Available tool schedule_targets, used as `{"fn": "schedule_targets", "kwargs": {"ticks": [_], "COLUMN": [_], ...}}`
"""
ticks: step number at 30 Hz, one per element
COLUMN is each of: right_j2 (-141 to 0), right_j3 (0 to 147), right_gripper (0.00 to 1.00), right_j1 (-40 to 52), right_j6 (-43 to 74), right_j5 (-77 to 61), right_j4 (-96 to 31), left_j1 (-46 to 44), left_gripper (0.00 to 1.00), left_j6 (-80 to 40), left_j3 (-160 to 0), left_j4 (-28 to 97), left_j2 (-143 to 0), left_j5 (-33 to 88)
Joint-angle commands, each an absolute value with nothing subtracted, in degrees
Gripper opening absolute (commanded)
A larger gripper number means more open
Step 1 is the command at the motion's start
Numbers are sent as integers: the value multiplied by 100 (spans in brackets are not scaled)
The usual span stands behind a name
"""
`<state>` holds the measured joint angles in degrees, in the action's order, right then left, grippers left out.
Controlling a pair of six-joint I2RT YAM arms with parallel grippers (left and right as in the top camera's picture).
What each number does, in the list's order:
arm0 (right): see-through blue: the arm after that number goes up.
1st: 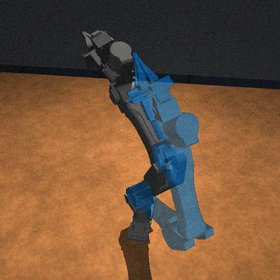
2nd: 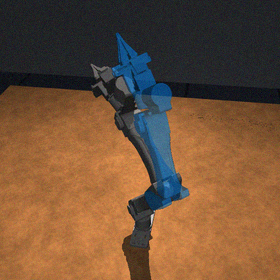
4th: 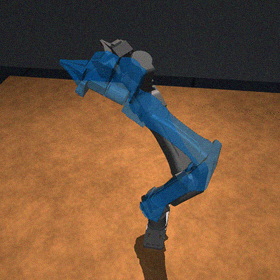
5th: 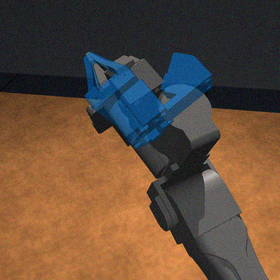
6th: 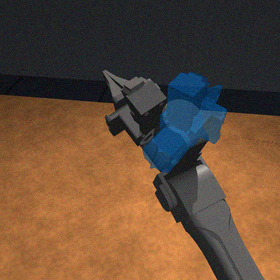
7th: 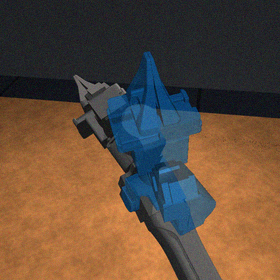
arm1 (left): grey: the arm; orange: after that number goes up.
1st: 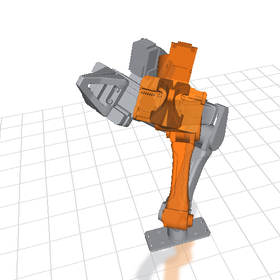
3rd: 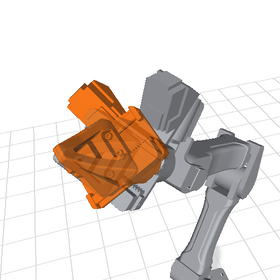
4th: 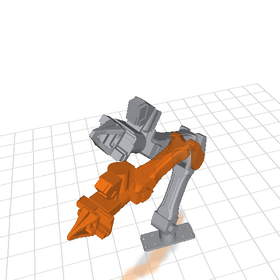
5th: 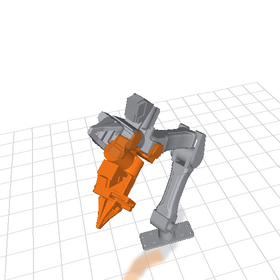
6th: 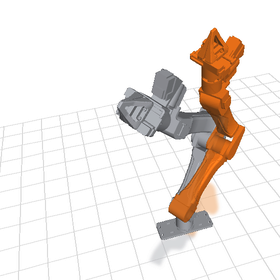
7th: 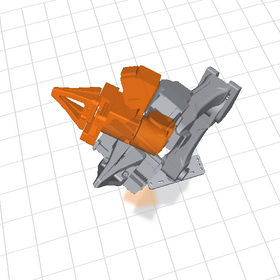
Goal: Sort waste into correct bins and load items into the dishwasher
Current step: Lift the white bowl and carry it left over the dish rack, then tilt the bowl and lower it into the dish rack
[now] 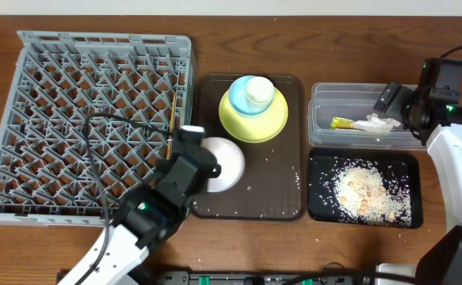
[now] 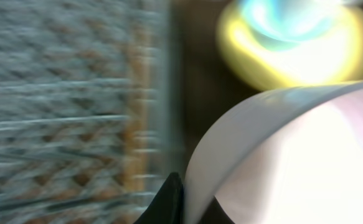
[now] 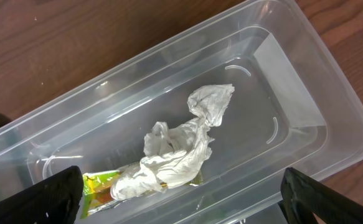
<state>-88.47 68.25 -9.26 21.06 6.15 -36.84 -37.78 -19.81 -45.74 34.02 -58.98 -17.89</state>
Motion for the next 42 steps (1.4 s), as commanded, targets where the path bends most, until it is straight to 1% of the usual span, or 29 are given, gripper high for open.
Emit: {"fn": "schedule_targets", "kwargs": {"ticks": [1, 2, 5, 10, 14, 15, 18, 20, 22, 25, 28, 29, 31, 32, 34, 37, 42], "right_j2": [-8829, -8829, -8829, -8829, -8829, -8829, -8829, -8829, -8829, -8829, -8829, -8829, -8829, -8829, -8829, -8829, -8829], "right_j3": [6847, 6847, 6847, 6847, 6847, 6847, 6847, 6847, 6847, 6847, 6847, 6847, 6847, 6847, 6847, 6847, 6847], "right_gripper": [99, 99, 99, 99, 99, 99, 99, 99, 99, 99, 99, 99, 99, 99, 99, 99, 99], "right_j1": [-974, -974, -974, -974, -974, -974, -974, -974, -974, -974, -974, -974, -974, -974, -974, -974, -974], "right_j6": [2141, 2139, 2141, 2141, 2141, 2141, 2141, 2141, 2141, 2141, 2141, 2141, 2141, 2141, 2141, 2141, 2141], "right_j5": [639, 639, 639, 637, 639, 639, 637, 637, 637, 639, 639, 639, 637, 639, 639, 639, 637], "right_j4": [-3693, -3693, -3693, -3693, -3693, -3695, -3693, -3693, -3693, -3693, -3693, -3693, -3695, -3695, -3695, -3693, -3693], "left_j1": [-3758, -3721, -3535, -2685, -1911, -1540, -1002, -692, -532, -504, -504, -504, -504, -504, -504, -504, -506], "left_gripper": [8, 7, 8, 7, 8, 7, 8, 7, 7, 7, 7, 7, 8, 8, 8, 7, 7], "left_j6": [-1643, -1640, -1643, -1649, -1544, -1546, -1317, -644, -281, 154, 1059, 2189, 3454, 4289, 5162, 5551, 5693], "left_j3": [-4648, -4648, -4646, -4646, -4646, -4646, -4646, -4646, -4646, -4646, -4646, -4646, -4646, -4646, -4646, -4646, -4646], "left_j4": [3999, 4056, 3962, 3564, 3374, 3299, 2947, 2561, 2331, 1977, 1330, 508, -408, -1013, -1649, -1837, -1796], "left_j2": [-5590, -5594, -5603, -5767, -5931, -6066, -6333, -6560, -6781, -7166, -7649, -7992, -8256, -8403, -8547, -8589, -8589], "left_j5": [-5201, -5599, -5730, -6493, -6499, -6490, -6195, -5828, -5695, -5701, -5955, -6488, -6825, -6928, -6973, -6932, -6862]}}
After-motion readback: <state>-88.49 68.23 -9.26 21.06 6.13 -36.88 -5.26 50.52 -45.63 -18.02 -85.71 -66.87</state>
